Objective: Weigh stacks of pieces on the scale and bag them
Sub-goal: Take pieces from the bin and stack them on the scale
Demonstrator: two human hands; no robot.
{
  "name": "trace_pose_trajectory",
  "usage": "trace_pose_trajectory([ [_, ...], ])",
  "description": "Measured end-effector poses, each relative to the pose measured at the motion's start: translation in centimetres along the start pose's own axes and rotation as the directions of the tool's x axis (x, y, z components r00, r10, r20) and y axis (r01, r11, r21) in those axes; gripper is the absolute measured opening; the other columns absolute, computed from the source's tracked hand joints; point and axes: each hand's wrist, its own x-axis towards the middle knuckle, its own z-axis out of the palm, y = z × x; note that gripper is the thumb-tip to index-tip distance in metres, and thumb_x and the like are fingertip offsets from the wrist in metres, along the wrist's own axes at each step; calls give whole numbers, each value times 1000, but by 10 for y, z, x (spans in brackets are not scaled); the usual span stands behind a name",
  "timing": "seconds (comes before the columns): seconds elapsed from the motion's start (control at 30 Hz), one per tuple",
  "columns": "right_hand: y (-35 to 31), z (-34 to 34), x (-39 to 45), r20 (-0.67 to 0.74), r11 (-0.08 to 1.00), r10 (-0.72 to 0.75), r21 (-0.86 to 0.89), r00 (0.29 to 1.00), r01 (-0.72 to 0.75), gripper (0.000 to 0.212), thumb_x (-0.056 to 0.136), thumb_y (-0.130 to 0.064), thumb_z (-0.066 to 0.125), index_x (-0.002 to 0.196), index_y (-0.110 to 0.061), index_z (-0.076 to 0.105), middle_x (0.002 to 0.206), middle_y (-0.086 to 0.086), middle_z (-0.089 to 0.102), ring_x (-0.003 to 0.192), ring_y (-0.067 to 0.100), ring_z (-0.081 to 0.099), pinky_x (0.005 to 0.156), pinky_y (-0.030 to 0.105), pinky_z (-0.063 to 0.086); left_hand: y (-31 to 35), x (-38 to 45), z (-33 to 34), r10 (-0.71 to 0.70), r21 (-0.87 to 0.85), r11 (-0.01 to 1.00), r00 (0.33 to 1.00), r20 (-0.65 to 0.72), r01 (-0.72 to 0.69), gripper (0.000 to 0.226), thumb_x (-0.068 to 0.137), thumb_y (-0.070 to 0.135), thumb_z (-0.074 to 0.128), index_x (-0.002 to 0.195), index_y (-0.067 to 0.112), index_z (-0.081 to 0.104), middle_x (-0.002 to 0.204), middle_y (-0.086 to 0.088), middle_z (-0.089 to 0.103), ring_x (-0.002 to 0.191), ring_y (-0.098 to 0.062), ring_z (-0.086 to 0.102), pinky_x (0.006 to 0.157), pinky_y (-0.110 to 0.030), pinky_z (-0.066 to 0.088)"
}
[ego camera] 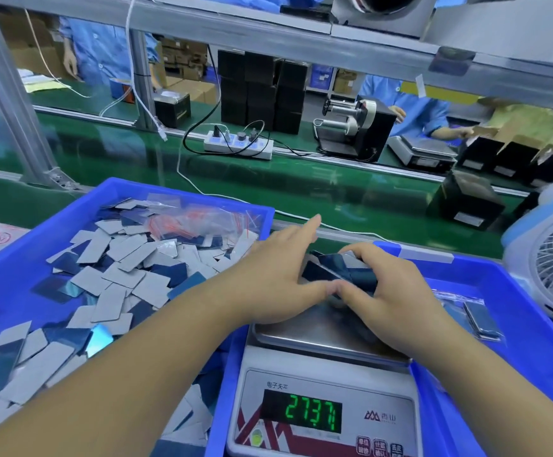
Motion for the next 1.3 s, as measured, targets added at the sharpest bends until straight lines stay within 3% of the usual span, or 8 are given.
trace_pose_trajectory([
  [0.13, -3, 9, 2, 88, 999, -33, -38, 996, 36, 34, 88, -33, 65, 118, -40, 53, 97, -37, 55, 95, -13, 52, 77, 1, 34, 7, -2, 6, 91, -120, 989, 994, 66, -82, 78, 93, 28, 57, 158, 31, 13, 150, 14, 34, 132, 2, 34, 109, -23, 33],
  [0.4, 2, 6, 0, 127, 998, -20, -50, 992, 27, 42, 90, -40, 58, 131, -41, 49, 105, -42, 47, 101, -25, 42, 80, -4, 28, 4, -1, -2, 86, -2, 996, 994, 73, -86, 55, 90, 23, 44, 145, 21, 42, 137, 9, 45, 126, -9, 39, 109, -33, 36],
  [0.57, 3, 6, -1, 157, 989, 8, -148, 988, 16, 59, 91, -47, 56, 146, -37, 37, 114, -34, 44, 92, -29, 39, 75, -1, 31, -7, -5, -7, 29, 228, 971, 982, 188, -72, 63, 95, 32, 46, 154, 23, 25, 149, 11, 31, 142, -9, 17, 118, -36, 24],
  [0.67, 1, 2, -1, 159, 977, -35, -201, 987, 67, 58, 91, -51, 53, 145, -37, 37, 94, -31, 44, 91, -18, 43, 69, 8, 34, -5, -4, -10, 67, 91, 993, 992, 103, -76, 55, 91, 31, 52, 144, 26, 38, 135, 12, 44, 129, -9, 35, 108, -32, 36],
  [0.87, 2, -4, 2, 171, 972, -60, -212, 983, 97, 67, 88, -65, 29, 144, -32, 42, 88, -24, 39, 85, -5, 45, 72, 25, 37, 3, -2, 6, 62, -22, 998, 998, 31, -61, 74, 92, 30, 62, 154, 37, 22, 137, 12, 48, 124, -6, 42, 106, -28, 38],
  [0.93, 4, -9, 1, 157, 980, -68, -173, 985, 95, 62, 92, -61, 28, 140, -30, 49, 91, -23, 43, 88, -1, 47, 77, 24, 42, 1, -1, 6, 60, -37, 998, 998, 10, -60, 76, 91, 32, 66, 155, 39, 24, 130, 15, 51, 122, -4, 44, 101, -22, 37],
  [1.1, 1, -17, 1, -120, 994, -103, 32, 987, 107, 15, 82, -27, 67, 95, -33, 70, 78, -16, 59, 69, 12, 54, 64, 13, 39, 3, -2, 5, 93, -6, 996, 995, 47, -93, 59, 95, 32, 60, 149, 38, 39, 114, 17, 51, 110, -4, 48, 99, -27, 40],
  [1.3, 7, -24, 0, -100, 973, -82, 207, 992, 102, 33, 83, 3, 72, 96, -27, 72, 78, -8, 61, 61, 16, 65, 62, 25, 51, 4, -1, 5, 111, -42, 993, 994, 24, -110, 13, 96, 30, 59, 108, 24, 59, 96, 12, 50, 91, -5, 49, 84, -30, 43],
])
